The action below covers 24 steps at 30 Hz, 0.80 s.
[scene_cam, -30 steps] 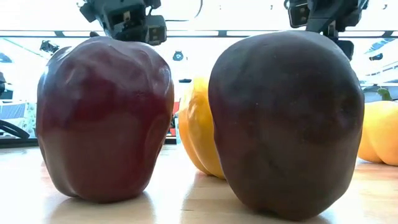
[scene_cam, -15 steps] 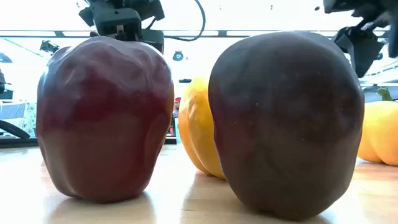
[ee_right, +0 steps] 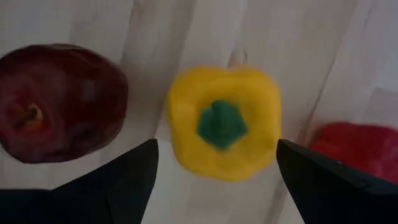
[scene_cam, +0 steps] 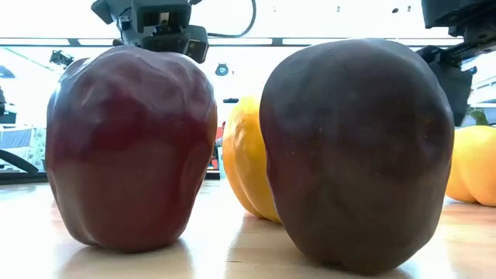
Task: Sort produce into baskets
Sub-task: Put the right yellow bell pepper into the left black bin
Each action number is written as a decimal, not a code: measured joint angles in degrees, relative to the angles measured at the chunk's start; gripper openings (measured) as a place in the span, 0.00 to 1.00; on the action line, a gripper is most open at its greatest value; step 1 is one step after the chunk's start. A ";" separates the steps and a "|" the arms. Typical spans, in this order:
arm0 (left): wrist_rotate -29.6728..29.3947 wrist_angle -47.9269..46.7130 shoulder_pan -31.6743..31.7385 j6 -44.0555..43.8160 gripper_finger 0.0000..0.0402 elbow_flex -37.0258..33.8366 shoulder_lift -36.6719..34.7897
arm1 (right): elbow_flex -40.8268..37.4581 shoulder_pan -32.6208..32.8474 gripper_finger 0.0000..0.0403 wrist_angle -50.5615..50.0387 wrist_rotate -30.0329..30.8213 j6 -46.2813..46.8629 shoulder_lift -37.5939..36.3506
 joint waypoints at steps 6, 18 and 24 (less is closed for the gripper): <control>-1.60 2.11 -0.94 -2.71 0.72 0.02 0.00 | -0.06 -2.90 0.85 0.96 1.21 -1.48 2.03; 1.07 4.48 -1.06 -3.45 0.78 0.00 0.02 | 0.11 -5.42 0.86 8.04 -1.00 -7.15 7.97; 3.74 13.19 -1.06 -3.15 0.78 0.02 0.02 | 0.00 -8.73 0.83 13.11 -2.88 -9.06 8.19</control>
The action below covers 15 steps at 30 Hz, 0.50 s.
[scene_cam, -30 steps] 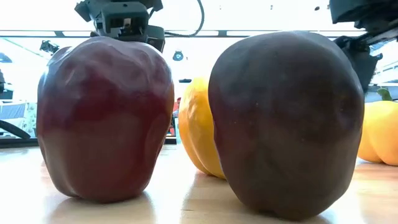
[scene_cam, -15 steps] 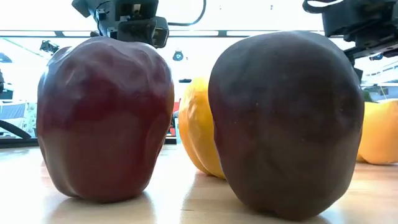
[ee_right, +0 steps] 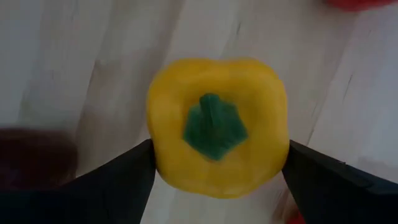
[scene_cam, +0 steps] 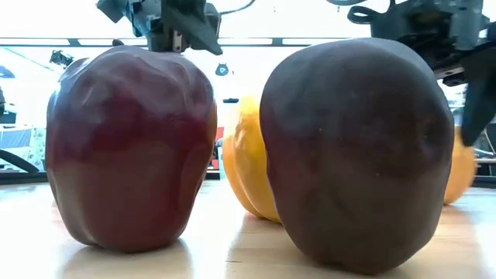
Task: Sort produce into baskets
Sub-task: Put the right yellow bell pepper into the left black bin
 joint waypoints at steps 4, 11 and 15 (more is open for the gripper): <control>-0.06 1.10 0.09 1.77 0.78 -0.02 0.00 | -0.08 -2.72 0.79 1.50 0.28 0.46 -0.21; -1.33 10.60 0.07 7.77 0.75 0.00 -1.16 | -0.31 -6.76 0.73 0.95 5.03 2.19 -6.25; -4.32 16.68 0.07 15.43 0.75 -0.01 -1.11 | -0.24 -8.97 0.74 3.97 5.24 4.26 -11.11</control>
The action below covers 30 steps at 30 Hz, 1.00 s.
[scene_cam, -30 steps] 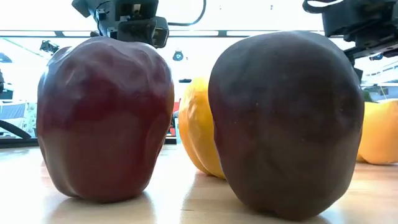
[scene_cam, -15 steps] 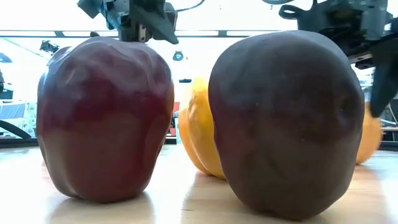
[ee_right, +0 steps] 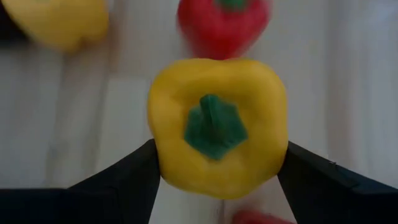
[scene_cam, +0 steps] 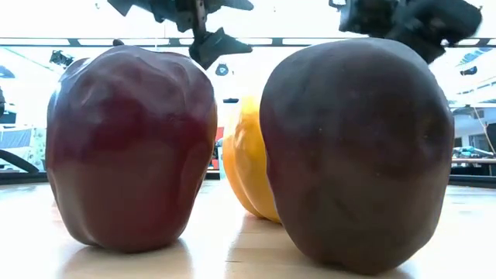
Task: Sort produce into baskets
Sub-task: Put the right yellow bell pepper into the left black bin
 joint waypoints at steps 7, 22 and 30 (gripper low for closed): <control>-4.71 4.19 0.42 6.33 0.87 -0.01 0.26 | 0.13 -3.97 0.74 10.12 1.58 3.29 -4.78; -5.90 8.66 4.23 9.02 0.99 -0.01 2.17 | 2.33 -6.96 0.74 21.40 0.84 2.59 -1.87; 0.69 8.71 5.40 8.09 0.98 0.02 3.41 | 8.20 -7.91 0.74 21.28 -1.38 -0.54 3.15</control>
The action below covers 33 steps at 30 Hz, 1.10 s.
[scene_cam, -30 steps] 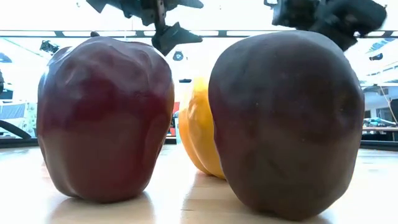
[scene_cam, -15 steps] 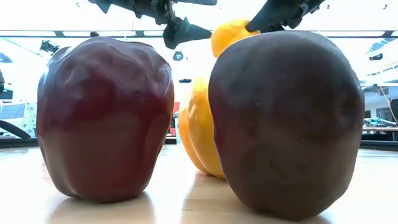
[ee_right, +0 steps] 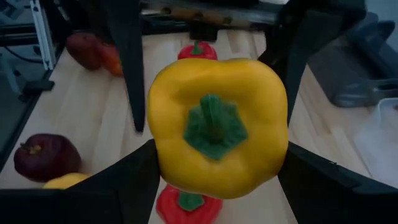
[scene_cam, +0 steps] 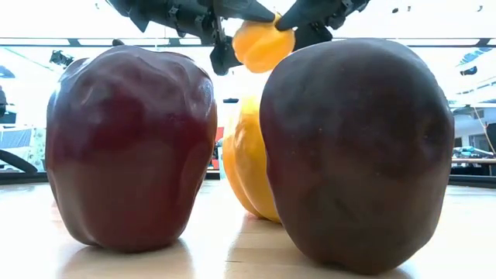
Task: Sort produce into baskets
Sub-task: Put the right yellow bell pepper into the left black bin
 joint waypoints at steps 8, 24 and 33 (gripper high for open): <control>0.72 -0.03 1.09 -3.53 0.82 0.00 -0.94 | 1.54 -0.27 0.76 -0.89 -0.26 3.48 0.37; -14.56 -24.50 19.49 -4.29 0.82 0.00 -10.66 | 1.51 -0.43 0.87 -22.47 1.76 32.46 -2.24; -13.10 -31.74 38.15 -0.28 0.83 -0.02 -7.44 | 1.51 0.35 0.87 -21.83 3.15 34.05 -2.45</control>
